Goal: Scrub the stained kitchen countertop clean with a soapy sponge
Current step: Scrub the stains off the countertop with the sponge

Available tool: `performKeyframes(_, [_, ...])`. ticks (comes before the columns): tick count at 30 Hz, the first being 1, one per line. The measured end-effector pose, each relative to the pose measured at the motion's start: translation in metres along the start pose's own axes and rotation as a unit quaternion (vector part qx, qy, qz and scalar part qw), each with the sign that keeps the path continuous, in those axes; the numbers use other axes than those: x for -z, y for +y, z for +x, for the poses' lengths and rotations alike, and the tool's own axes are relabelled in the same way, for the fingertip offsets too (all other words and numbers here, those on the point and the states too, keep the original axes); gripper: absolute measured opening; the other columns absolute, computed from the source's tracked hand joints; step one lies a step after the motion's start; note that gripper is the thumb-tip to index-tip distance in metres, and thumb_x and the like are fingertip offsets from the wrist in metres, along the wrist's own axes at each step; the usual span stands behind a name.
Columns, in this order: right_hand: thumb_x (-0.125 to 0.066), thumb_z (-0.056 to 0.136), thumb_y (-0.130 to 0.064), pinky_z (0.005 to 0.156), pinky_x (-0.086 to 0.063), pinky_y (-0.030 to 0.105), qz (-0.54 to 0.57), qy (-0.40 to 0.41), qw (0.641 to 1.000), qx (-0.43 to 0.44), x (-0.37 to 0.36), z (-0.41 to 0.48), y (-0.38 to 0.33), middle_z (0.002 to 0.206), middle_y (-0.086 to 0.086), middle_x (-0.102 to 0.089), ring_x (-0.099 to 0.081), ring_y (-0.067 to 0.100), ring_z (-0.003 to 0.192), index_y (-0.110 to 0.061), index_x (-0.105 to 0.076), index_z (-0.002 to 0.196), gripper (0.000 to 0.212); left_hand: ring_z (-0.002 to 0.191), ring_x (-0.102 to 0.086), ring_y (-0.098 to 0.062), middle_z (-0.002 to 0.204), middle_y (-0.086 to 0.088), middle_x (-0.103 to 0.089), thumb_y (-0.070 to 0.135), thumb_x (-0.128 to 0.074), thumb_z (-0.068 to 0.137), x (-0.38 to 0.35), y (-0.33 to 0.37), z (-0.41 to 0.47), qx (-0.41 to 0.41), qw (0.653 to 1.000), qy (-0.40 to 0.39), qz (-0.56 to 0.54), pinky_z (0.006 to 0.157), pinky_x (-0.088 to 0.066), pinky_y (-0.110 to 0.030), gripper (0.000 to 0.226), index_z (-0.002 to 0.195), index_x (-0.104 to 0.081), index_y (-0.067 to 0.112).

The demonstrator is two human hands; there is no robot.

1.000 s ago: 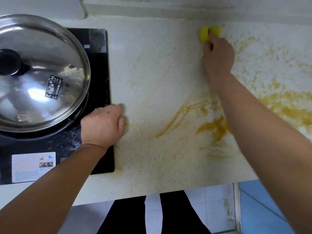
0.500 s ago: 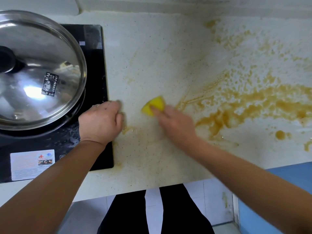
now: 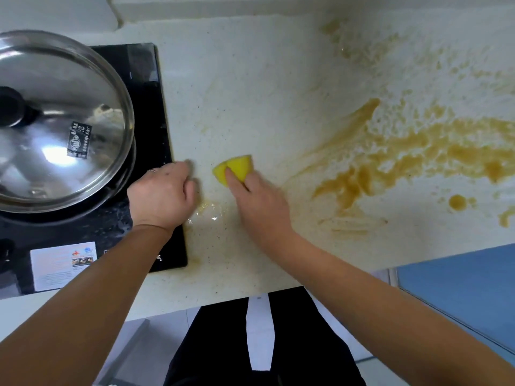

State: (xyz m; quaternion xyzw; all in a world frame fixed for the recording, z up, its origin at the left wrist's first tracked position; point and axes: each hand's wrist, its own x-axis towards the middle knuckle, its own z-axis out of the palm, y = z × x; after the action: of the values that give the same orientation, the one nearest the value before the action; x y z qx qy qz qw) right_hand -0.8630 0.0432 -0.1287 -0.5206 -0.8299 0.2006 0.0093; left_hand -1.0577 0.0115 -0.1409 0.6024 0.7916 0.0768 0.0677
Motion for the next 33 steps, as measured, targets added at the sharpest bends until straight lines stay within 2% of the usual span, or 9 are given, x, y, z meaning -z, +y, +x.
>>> performKeyframes(3, [-0.064,0.083,-0.014,0.047,-0.031,0.028,-0.042,-0.001,0.998,0.054,0.008,-0.019,0.030,0.090,0.004,-0.052,-0.054,0.026,0.068,-0.031,-0.060,0.134,0.055,0.057,-0.045,-0.027,0.062,0.001,-0.042,0.021,-0.051,0.082,0.000,0.002,-0.001,0.002,1.000,-0.006,-0.003,0.048,-0.026,-0.025,0.014,0.070,-0.044,0.016])
performKeyframes(6, [-0.050,0.098,-0.036,0.067,-0.047,0.040,-0.061,0.021,0.991,-0.115,0.045,-0.003,0.105,0.102,0.009,-0.054,-0.059,0.036,0.087,-0.034,-0.057,0.131,0.034,0.056,-0.045,-0.026,0.061,0.001,-0.041,0.022,-0.049,0.083,0.001,0.001,0.000,-0.003,1.000,-0.010,0.001,0.047,-0.028,-0.024,0.014,0.071,-0.046,0.016])
performKeyframes(11, [-0.039,0.102,-0.019,0.068,-0.048,0.045,-0.068,0.107,0.934,-0.334,0.059,0.010,0.152,0.134,0.020,-0.048,-0.061,0.044,0.098,-0.020,-0.029,0.155,0.054,0.056,-0.042,-0.025,0.062,0.004,-0.039,0.022,-0.046,0.084,0.001,0.001,-0.001,-0.011,1.000,-0.008,0.004,0.050,-0.022,-0.023,0.014,0.071,-0.046,0.017])
performKeyframes(15, [-0.029,0.097,-0.025,0.070,-0.045,0.041,0.047,0.028,0.983,-0.175,0.011,-0.027,0.034,0.118,0.010,-0.051,-0.055,0.036,0.087,-0.034,-0.041,0.148,0.054,0.058,-0.046,-0.028,0.063,0.002,-0.041,0.025,-0.044,0.083,0.005,0.004,-0.001,-0.017,1.000,-0.023,0.004,0.051,-0.022,-0.025,0.014,0.072,-0.045,0.016])
performKeyframes(18, [-0.030,0.105,-0.033,0.077,-0.046,0.045,0.132,-0.087,0.987,-0.027,0.010,-0.047,-0.007,0.106,0.007,-0.052,-0.053,0.034,0.088,-0.050,-0.042,0.130,0.032,0.060,-0.048,-0.029,0.064,0.000,-0.045,0.025,-0.044,0.083,0.005,0.004,-0.001,-0.015,1.000,-0.023,0.000,0.052,-0.024,-0.026,0.013,0.073,-0.046,0.016])
performKeyframes(21, [-0.033,0.105,-0.029,0.072,-0.043,0.041,0.090,-0.055,0.994,-0.036,0.027,-0.038,0.047,0.103,0.003,-0.048,-0.050,0.029,0.083,-0.048,-0.043,0.139,0.039,0.059,-0.048,-0.030,0.064,0.000,-0.047,0.027,-0.043,0.084,0.005,0.003,-0.002,-0.019,1.000,-0.020,-0.004,0.051,-0.028,-0.027,0.015,0.074,-0.047,0.016])
performKeyframes(27, [-0.045,0.098,-0.011,0.058,-0.037,0.033,-0.067,0.011,0.966,-0.251,0.062,-0.057,0.159,0.121,0.017,-0.050,-0.056,0.034,0.080,-0.028,-0.025,0.157,0.065,0.057,-0.048,-0.031,0.066,-0.002,-0.046,0.028,-0.037,0.087,0.011,0.008,-0.003,-0.055,0.997,-0.047,0.021,0.049,-0.031,-0.029,0.017,0.078,-0.048,0.018])
performKeyframes(30, [-0.056,0.090,-0.014,0.060,-0.043,0.038,-0.053,-0.048,0.990,-0.123,0.047,-0.076,0.117,0.112,0.018,-0.052,-0.060,0.037,0.080,-0.029,-0.038,0.152,0.065,0.060,-0.053,-0.034,0.076,-0.011,-0.056,0.025,-0.035,0.087,0.010,0.020,-0.009,-0.098,0.991,-0.068,0.056,0.048,-0.032,-0.030,0.025,0.089,-0.057,0.012])
performKeyframes(33, [-0.044,0.101,-0.046,0.077,-0.044,0.039,0.031,-0.118,0.992,-0.002,0.043,-0.099,0.079,0.109,0.005,-0.059,-0.059,0.034,0.098,-0.033,-0.053,0.138,0.040,0.072,-0.059,-0.040,0.090,-0.019,-0.059,0.014,-0.053,0.087,0.014,0.042,-0.025,-0.119,0.988,-0.069,0.075,0.050,-0.042,-0.038,0.023,0.105,-0.062,0.003])
